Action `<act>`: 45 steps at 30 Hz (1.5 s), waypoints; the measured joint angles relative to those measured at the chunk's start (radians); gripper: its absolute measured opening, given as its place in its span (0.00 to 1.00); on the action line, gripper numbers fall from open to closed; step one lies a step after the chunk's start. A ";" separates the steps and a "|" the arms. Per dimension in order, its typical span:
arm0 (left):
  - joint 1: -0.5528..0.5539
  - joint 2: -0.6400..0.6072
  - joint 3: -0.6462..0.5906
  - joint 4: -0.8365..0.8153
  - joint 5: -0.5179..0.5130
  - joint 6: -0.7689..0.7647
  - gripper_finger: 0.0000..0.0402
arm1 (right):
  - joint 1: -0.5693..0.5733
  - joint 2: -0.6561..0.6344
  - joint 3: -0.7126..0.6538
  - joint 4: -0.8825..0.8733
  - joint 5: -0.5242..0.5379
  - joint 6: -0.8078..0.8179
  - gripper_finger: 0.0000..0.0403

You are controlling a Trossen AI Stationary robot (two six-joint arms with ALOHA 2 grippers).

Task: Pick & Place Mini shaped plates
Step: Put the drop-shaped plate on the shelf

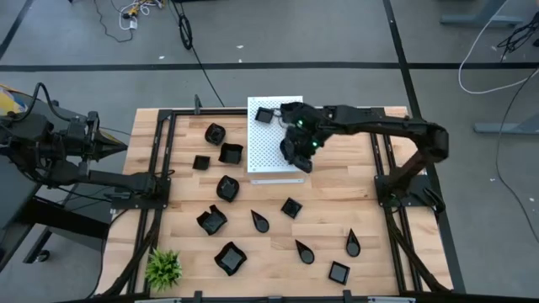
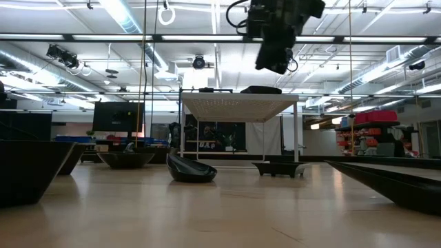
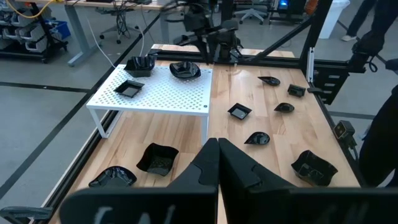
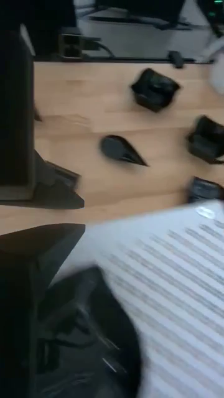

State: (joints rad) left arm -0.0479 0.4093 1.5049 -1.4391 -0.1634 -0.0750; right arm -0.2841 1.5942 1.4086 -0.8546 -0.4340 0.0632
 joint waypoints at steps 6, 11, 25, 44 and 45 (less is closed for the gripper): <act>0.000 0.000 0.000 0.000 0.000 0.000 0.01 | 0.039 -0.095 -0.120 0.001 0.000 0.005 0.13; 0.000 0.000 0.000 0.000 0.000 0.000 0.01 | 0.067 -0.181 -0.204 0.002 -0.002 0.006 0.13; 0.000 0.000 0.000 0.000 0.000 0.000 0.01 | 0.128 -0.357 -0.291 -0.192 0.003 -0.431 0.13; 0.000 0.000 0.000 0.000 0.000 0.000 0.01 | 0.389 -0.387 -0.309 -0.275 0.087 -0.666 0.13; 0.000 0.000 0.000 0.000 0.000 0.000 0.01 | 0.402 -0.387 -0.320 -0.276 0.087 -0.653 0.13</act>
State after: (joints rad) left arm -0.0479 0.4091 1.5047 -1.4391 -0.1633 -0.0750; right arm 0.1179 1.2076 1.0888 -1.1302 -0.3473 -0.5902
